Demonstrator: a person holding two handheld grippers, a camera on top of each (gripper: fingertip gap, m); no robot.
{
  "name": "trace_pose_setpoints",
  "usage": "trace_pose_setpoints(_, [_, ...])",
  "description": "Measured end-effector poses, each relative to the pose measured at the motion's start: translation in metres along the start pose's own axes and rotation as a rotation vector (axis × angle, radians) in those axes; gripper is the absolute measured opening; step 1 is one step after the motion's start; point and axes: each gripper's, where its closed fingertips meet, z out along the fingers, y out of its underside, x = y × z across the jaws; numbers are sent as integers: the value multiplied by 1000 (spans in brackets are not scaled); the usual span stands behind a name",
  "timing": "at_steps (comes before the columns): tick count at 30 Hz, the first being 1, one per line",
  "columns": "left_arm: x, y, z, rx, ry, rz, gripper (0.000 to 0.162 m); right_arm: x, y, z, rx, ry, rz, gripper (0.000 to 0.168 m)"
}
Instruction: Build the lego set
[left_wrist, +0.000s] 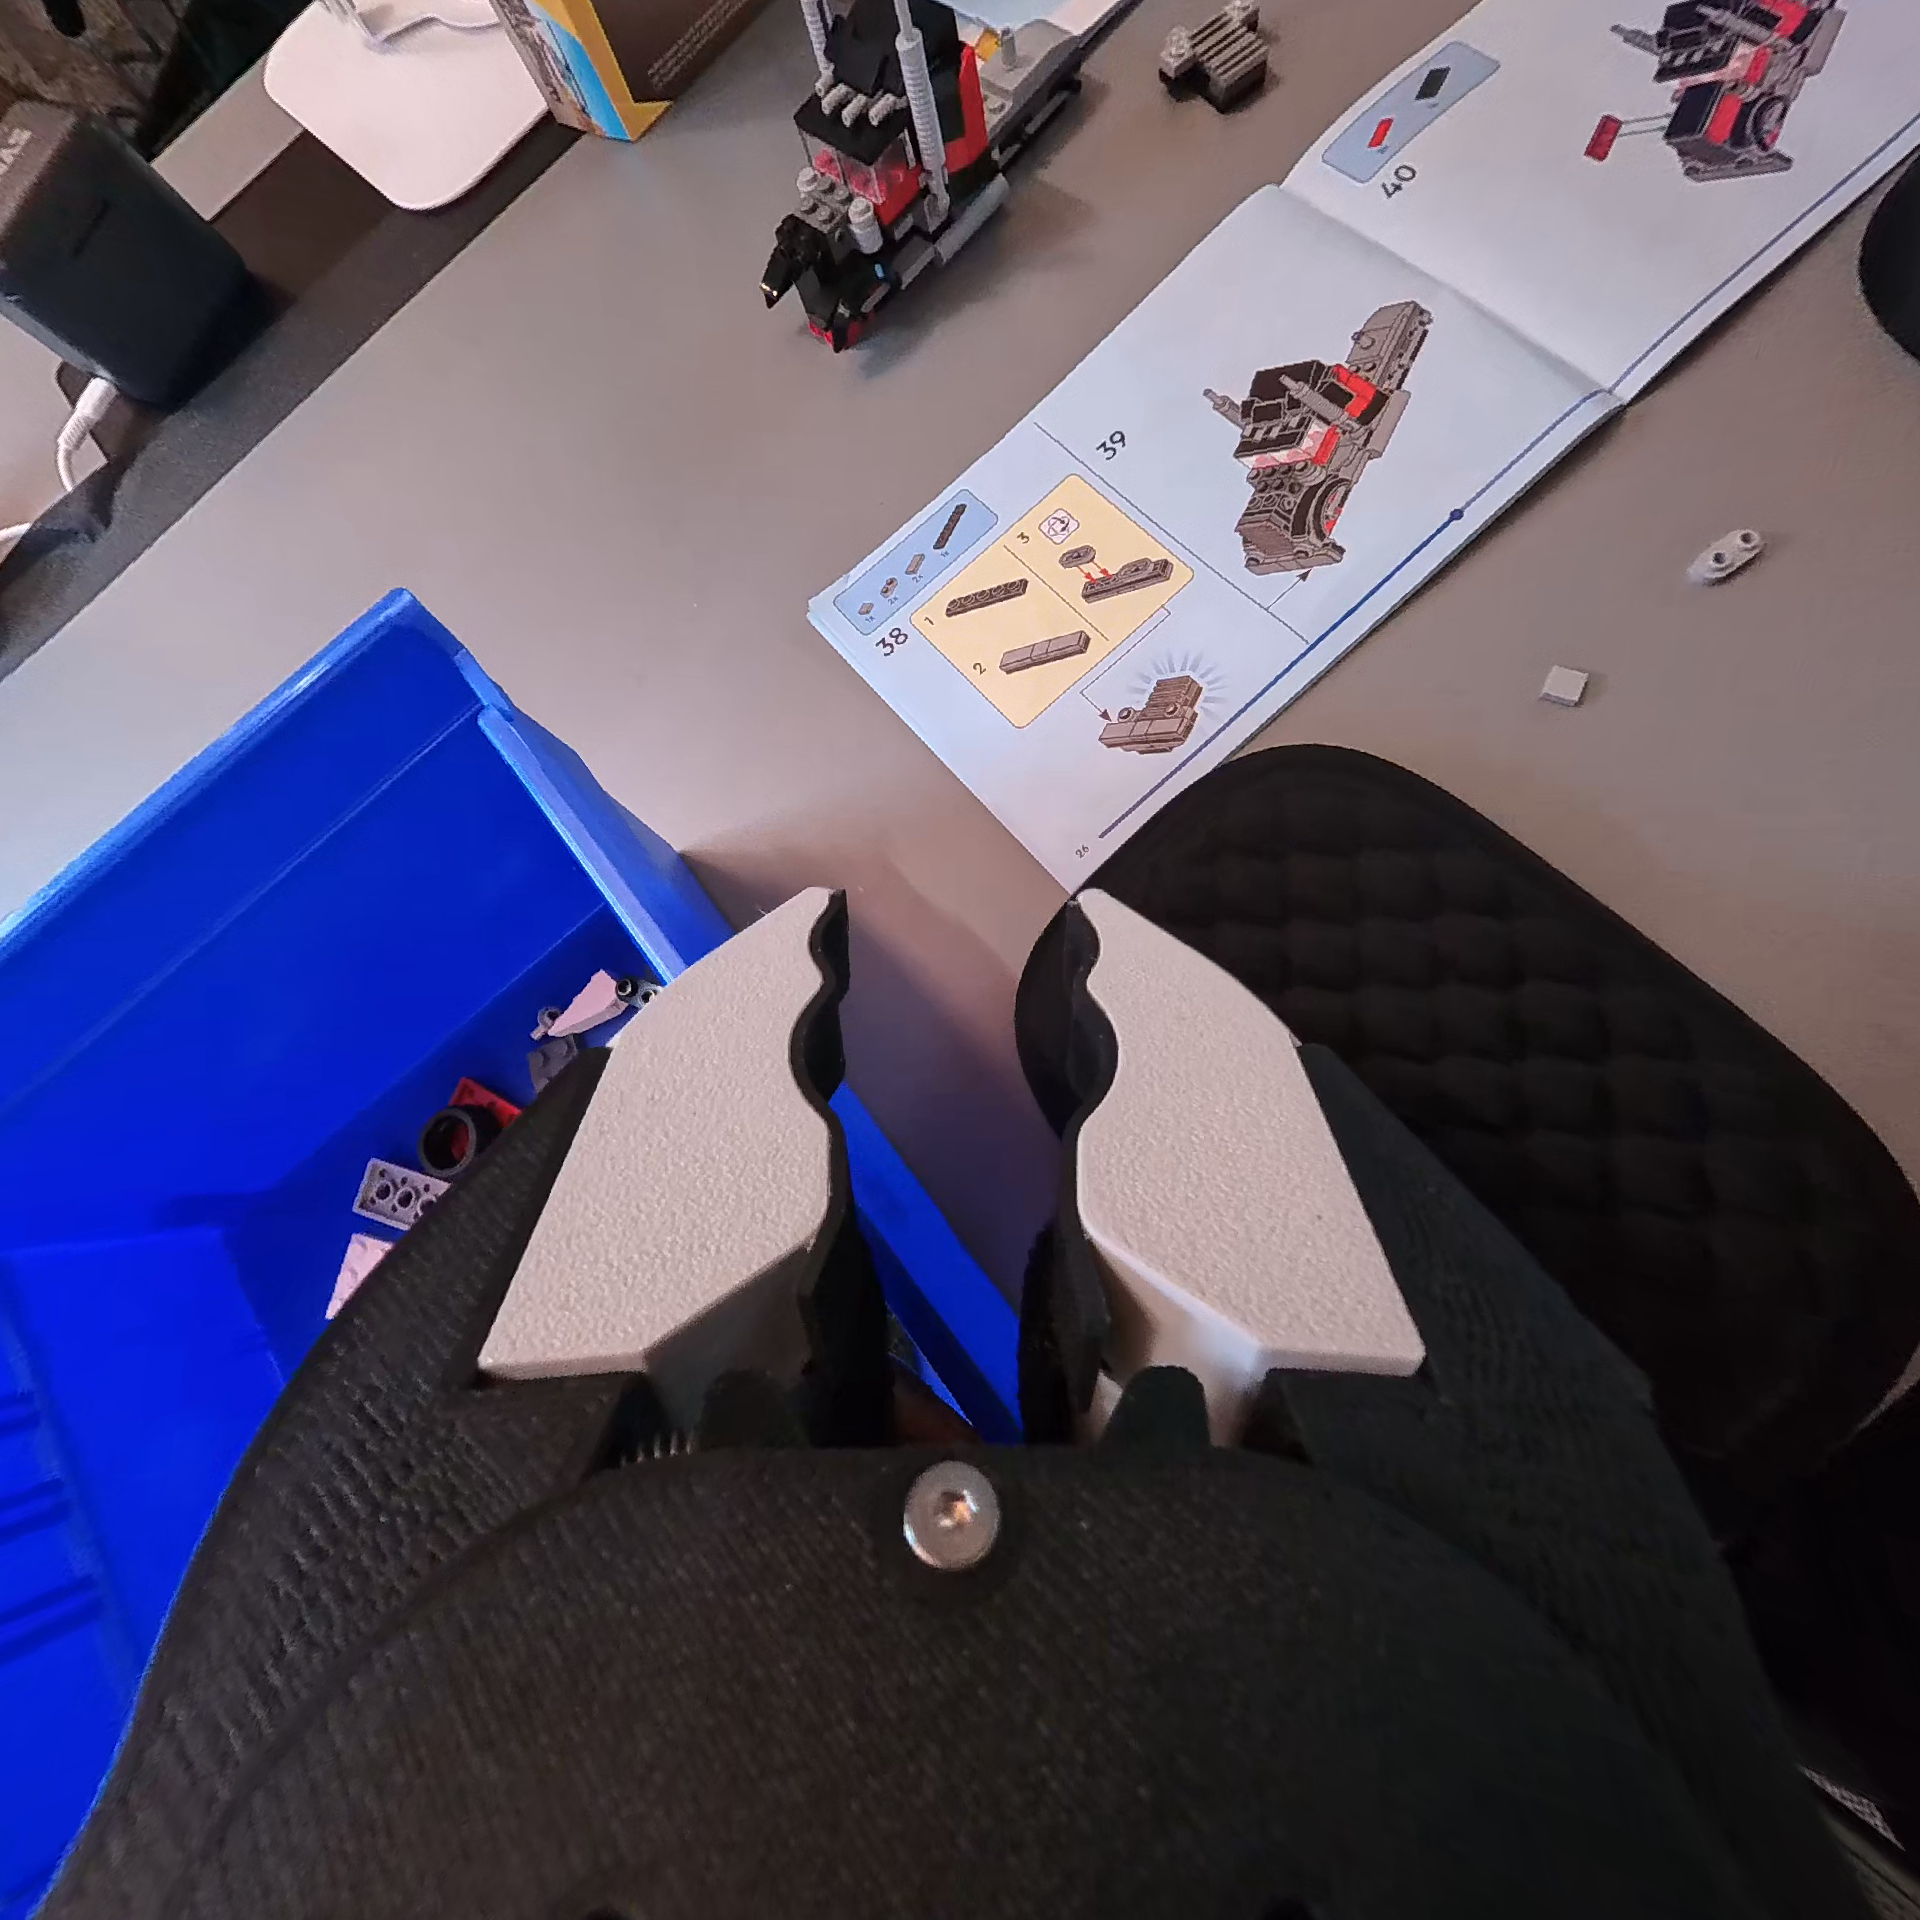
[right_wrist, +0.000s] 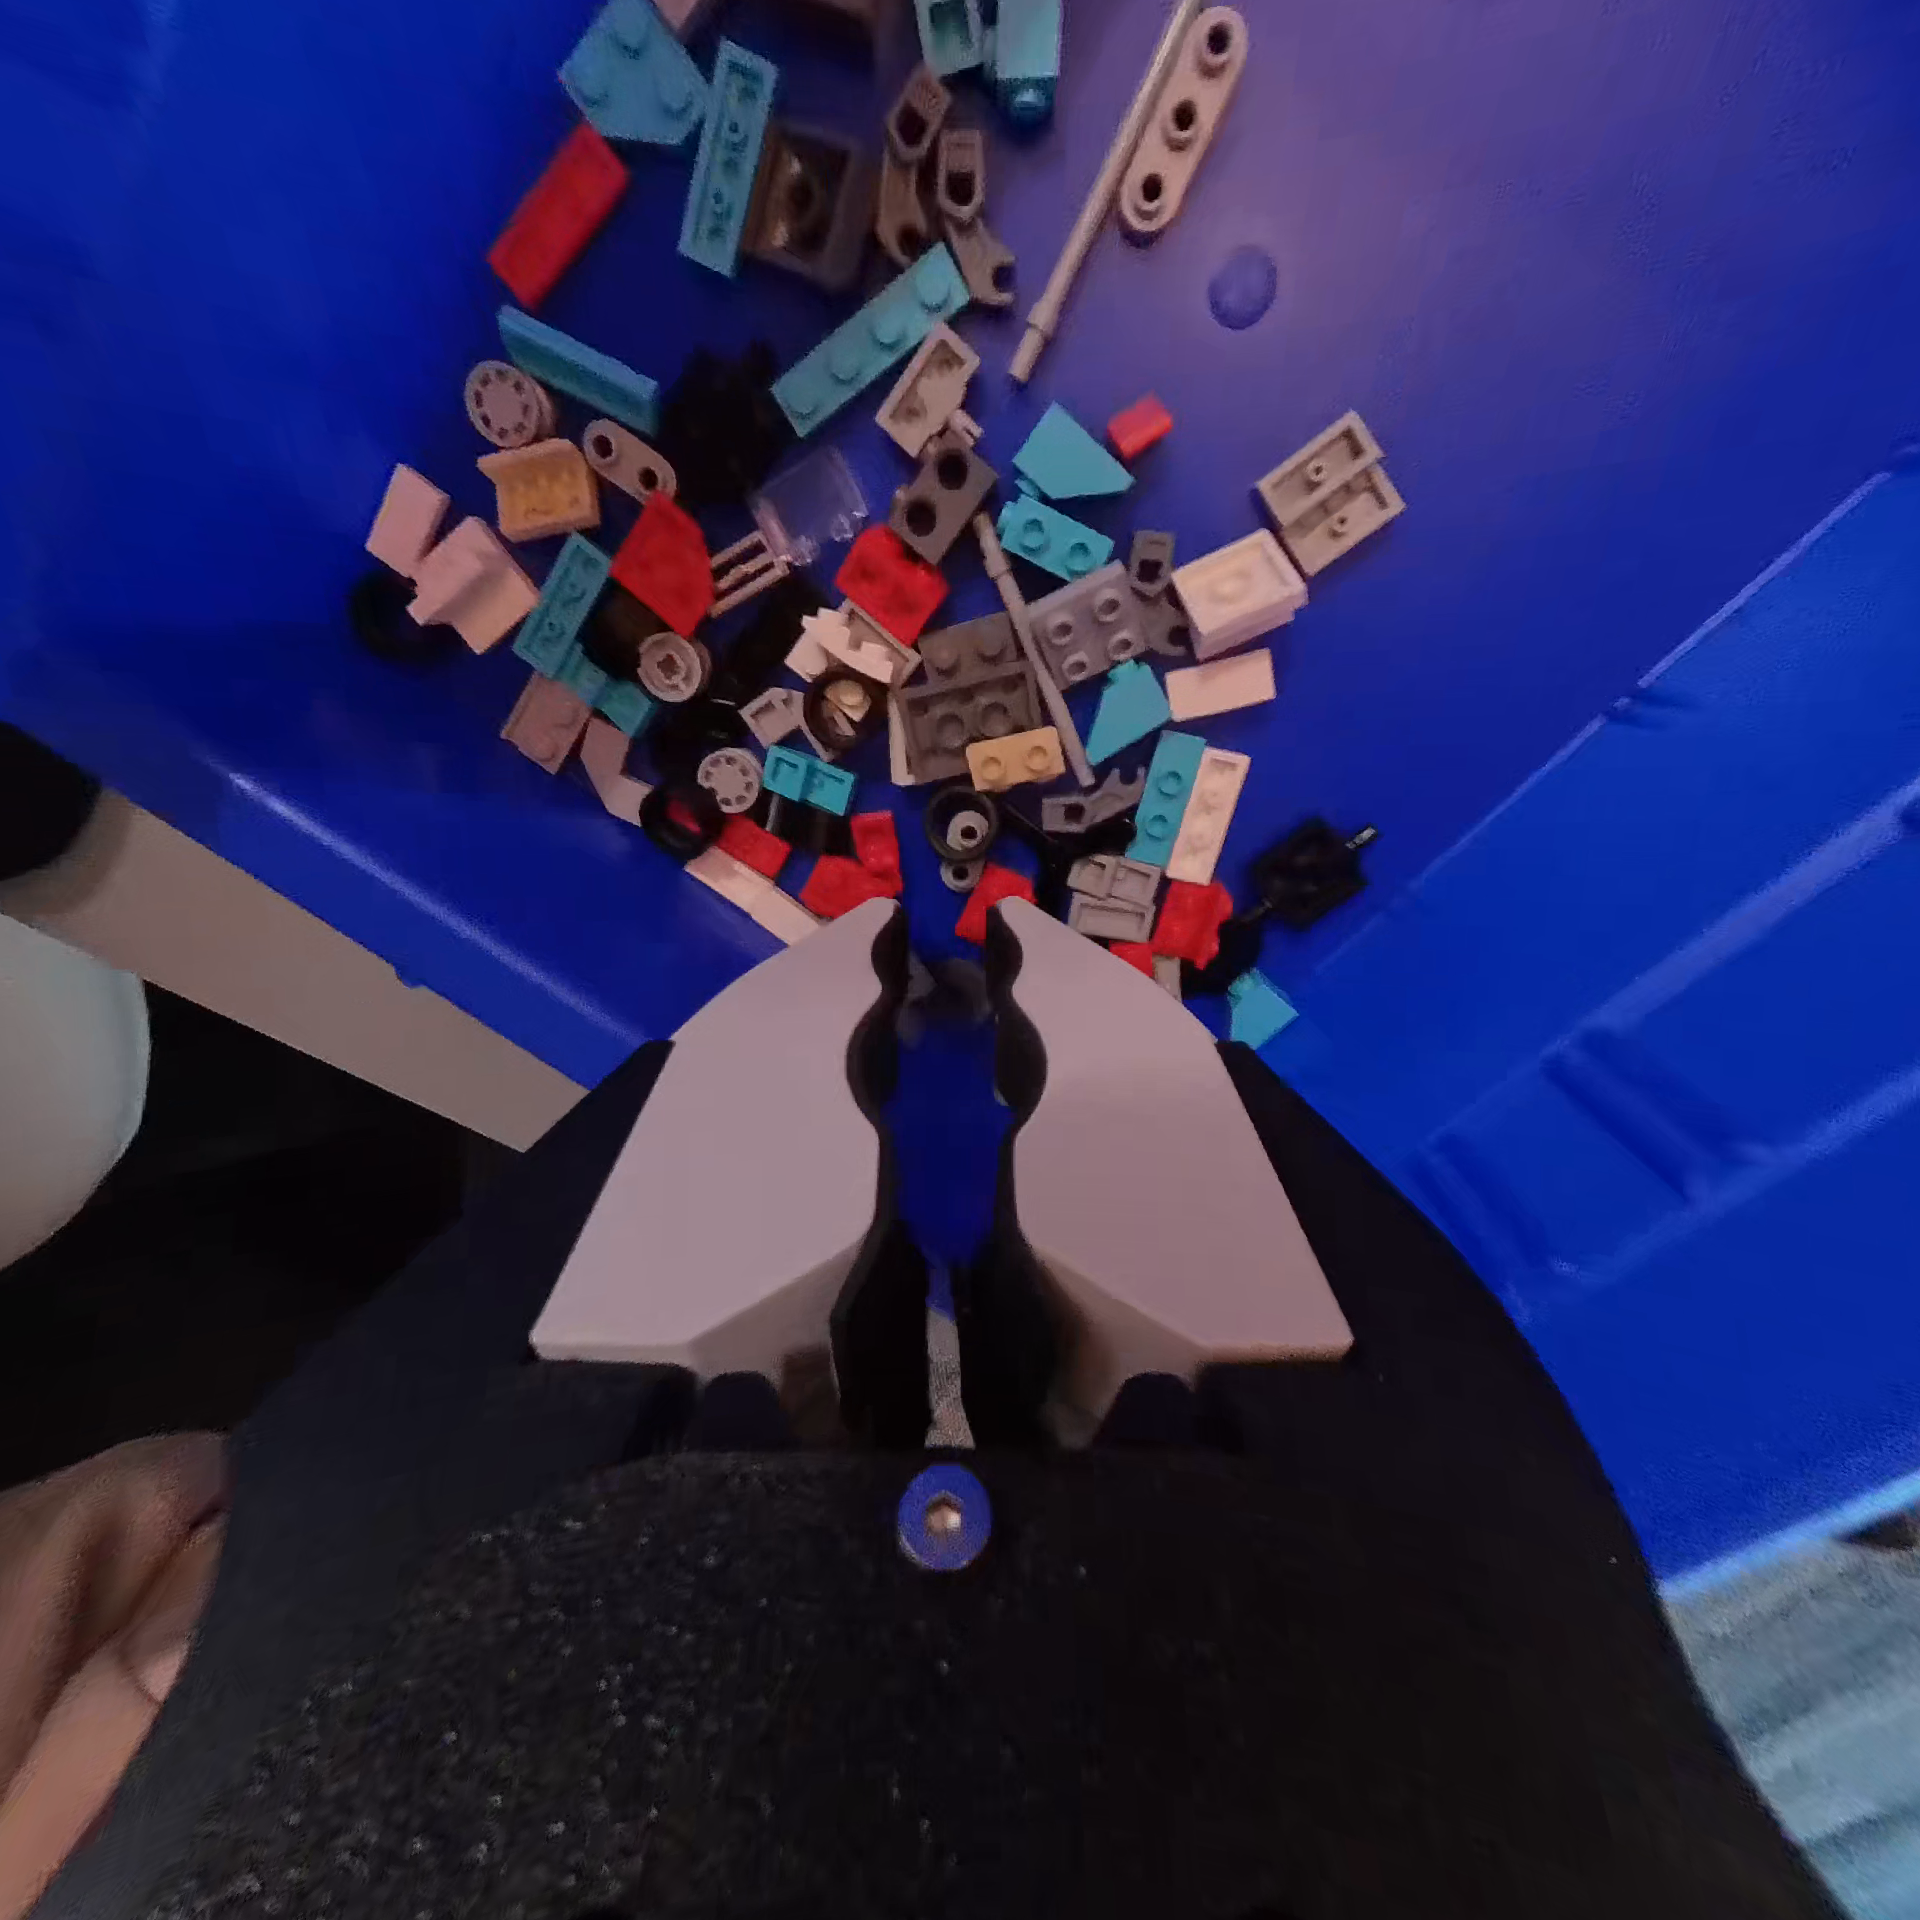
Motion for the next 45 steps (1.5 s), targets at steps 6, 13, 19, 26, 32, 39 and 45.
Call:
trace_pose_setpoints(6, [0,0,1,6,10,4,40,-3,-4,9,4,2,-29,17])
trace_pose_setpoints(13, [1,-1,2,17,10,7,40,3,-4,13,0,52,-65,6])
trace_pose_setpoints(19, [-1,-1,2,28,11,7,40,12,-18,-20,66,232,-224,5])
trace_pose_setpoints(26, [-3,-5,1,70,-9,-3,40,12,-38,-62,134,395,-339,5])
trace_pose_setpoints(32, [-1,-11,-4,114,-17,50,40,-19,-15,-42,-119,80,-377,5])
trace_pose_setpoints(39, [4,-19,-11,194,10,71,40,-23,-23,-51,-204,8,-349,5])
trace_pose_setpoints(45, [9,-23,-17,259,28,77,40,-49,-15,-57,-336,-137,-388,5])
